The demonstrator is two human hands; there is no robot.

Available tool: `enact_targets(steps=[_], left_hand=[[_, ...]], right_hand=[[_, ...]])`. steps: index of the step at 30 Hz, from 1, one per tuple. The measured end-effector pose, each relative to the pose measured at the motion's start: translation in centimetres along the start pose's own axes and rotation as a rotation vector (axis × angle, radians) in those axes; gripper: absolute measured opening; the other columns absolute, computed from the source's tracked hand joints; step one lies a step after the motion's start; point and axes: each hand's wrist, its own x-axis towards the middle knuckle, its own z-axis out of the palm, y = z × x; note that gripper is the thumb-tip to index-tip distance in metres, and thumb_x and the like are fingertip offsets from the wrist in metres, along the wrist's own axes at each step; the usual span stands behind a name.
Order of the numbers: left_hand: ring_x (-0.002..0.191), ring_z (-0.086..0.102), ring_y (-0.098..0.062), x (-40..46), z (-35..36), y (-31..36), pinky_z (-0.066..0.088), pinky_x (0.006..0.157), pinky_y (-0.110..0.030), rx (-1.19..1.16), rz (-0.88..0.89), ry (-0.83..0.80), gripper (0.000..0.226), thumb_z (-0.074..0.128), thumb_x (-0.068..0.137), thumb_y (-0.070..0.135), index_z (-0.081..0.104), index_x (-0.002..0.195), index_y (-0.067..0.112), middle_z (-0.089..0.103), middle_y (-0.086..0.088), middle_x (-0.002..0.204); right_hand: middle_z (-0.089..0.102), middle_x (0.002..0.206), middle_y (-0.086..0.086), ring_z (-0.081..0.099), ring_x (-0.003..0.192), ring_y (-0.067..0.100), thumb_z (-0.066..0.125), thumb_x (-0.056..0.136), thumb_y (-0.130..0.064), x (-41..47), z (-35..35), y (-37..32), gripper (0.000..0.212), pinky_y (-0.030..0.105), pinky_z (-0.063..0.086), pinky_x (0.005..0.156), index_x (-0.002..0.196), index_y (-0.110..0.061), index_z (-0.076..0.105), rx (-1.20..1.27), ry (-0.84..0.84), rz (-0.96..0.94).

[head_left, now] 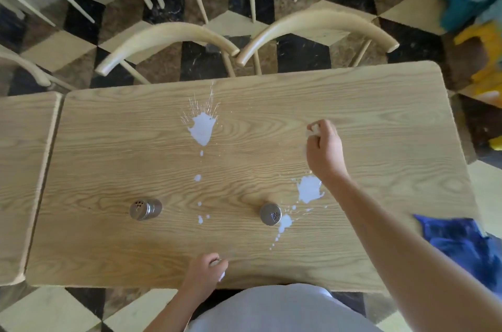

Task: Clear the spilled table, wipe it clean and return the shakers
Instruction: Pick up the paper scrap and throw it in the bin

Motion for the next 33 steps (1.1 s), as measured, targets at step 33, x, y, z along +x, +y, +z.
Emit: enact_targets(steps=[33], left_hand=[[0.049, 0.044, -0.02, 0.1, -2.4, -13.5, 0.037, 0.044, -0.025, 0.062, 0.08, -0.052, 0.025, 0.039, 0.083, -0.015, 0.044, 0.082, 0.009, 0.046, -0.014, 0.058]], right_hand=[[0.051, 0.067, 0.013, 0.047, 0.057, 0.022, 0.055, 0.059, -0.005, -48.7, 6.3, 7.0, 0.013, 0.028, 0.033, 0.049, 0.072, -0.005, 0.056, 0.699, 0.303, 1.134]])
